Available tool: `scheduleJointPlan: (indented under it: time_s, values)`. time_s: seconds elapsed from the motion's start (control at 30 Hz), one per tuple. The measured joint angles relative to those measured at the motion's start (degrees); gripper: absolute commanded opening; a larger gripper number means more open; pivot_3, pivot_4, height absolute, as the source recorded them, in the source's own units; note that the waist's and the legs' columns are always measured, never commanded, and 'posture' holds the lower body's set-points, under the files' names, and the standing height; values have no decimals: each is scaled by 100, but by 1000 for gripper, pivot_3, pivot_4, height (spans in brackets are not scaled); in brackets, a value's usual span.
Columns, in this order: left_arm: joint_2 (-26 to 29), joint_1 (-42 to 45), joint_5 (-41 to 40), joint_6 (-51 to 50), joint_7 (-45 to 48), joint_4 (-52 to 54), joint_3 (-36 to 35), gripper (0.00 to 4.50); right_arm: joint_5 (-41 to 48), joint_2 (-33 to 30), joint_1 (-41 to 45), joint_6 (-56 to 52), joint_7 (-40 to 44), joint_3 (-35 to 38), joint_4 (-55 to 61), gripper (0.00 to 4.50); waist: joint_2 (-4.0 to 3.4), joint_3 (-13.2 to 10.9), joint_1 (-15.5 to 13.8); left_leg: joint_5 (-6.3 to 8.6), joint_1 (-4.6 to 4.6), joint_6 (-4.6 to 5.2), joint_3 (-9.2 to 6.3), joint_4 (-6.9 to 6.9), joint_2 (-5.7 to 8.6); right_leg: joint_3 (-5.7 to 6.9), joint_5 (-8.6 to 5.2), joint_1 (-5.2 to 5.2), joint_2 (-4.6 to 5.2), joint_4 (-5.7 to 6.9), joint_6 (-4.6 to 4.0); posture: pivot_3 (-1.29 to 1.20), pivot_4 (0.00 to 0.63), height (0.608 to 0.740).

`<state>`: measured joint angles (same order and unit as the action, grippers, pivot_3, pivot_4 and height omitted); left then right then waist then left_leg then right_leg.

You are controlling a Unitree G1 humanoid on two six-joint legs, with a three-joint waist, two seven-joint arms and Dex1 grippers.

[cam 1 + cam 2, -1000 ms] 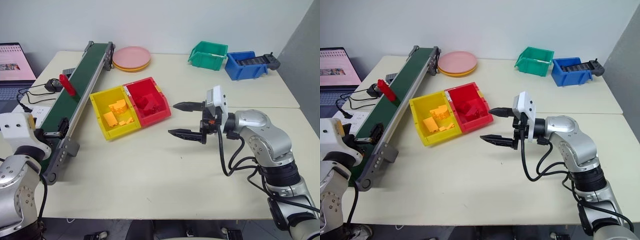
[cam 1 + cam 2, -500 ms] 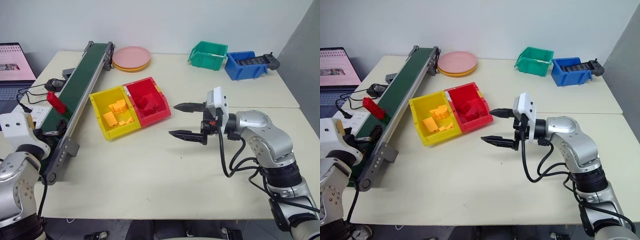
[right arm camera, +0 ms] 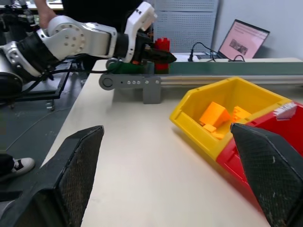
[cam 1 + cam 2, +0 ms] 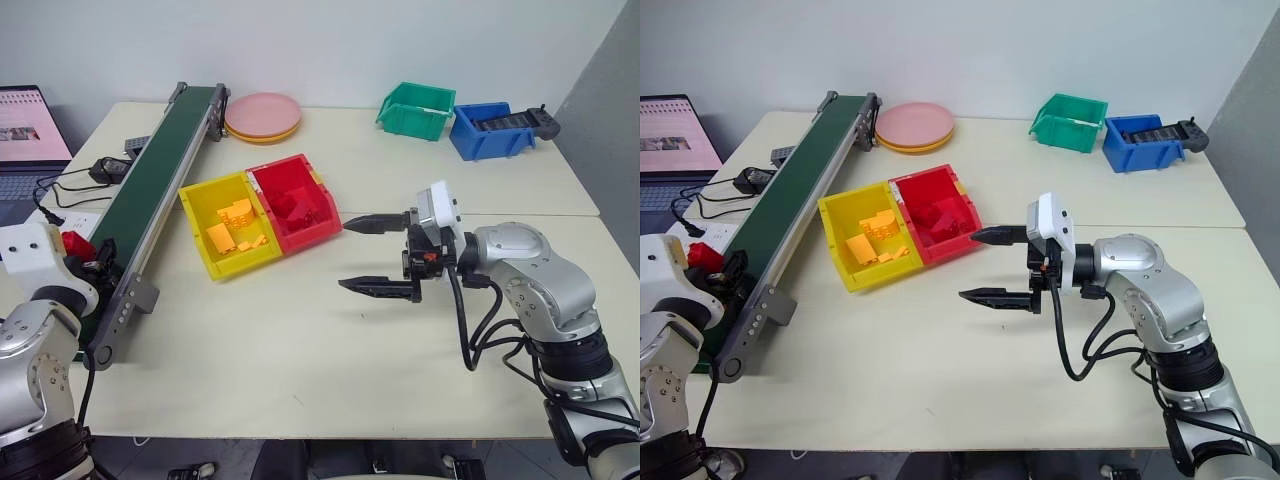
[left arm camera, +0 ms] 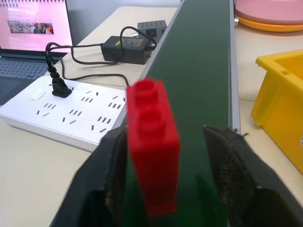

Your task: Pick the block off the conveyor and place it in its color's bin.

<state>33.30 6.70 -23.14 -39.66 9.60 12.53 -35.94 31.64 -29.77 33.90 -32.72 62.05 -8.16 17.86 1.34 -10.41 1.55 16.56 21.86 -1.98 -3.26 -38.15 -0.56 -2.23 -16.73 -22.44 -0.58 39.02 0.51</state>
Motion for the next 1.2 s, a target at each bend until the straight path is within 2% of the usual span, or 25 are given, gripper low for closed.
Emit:
scheduleJointPlan:
  time_s: [0.2,0.37,0.57,0.67,0.8,1.0,1.2]
  values:
    - [-254,-189,12,-180,-264,398,22,545,12,-71,79,-21,112,0,-12,4500,1,1,-1,0,0,0,-1,0,0,3,0,0,2,1,0,0,150,740]
    - [-340,-229,31,-403,-455,928,34,539,61,-113,117,-29,233,0,-17,4500,3,1,-3,0,0,0,0,0,1,3,0,0,2,2,0,0,150,740]
    - [0,184,61,-501,-450,1328,224,539,123,-157,304,-53,394,0,-20,4500,4,0,-11,0,0,-1,0,-1,3,3,0,2,3,2,0,0,150,740]
    - [92,449,-73,-617,-237,1409,474,539,126,-175,305,-143,379,2,-8,4500,4,0,-11,-1,1,-1,1,-1,5,3,0,2,4,1,1,0,150,740]
    - [248,1147,-430,-793,382,1370,1227,539,128,-320,298,-307,167,57,171,4500,6,0,-40,-1,5,-2,-2,-4,6,8,0,3,4,2,1,0,150,740]
    - [249,2435,-416,-566,1309,398,2547,538,102,-564,132,-565,-453,338,476,4500,5,0,-39,-2,3,-2,5,-4,9,0,1,2,4,1,2,0,150,740]
    - [-213,3486,190,257,1821,-1272,3484,538,149,-790,-143,-908,-987,677,892,4500,6,-1,-22,-3,21,-2,9,-4,9,0,0,-17,2,3,2,0,150,740]
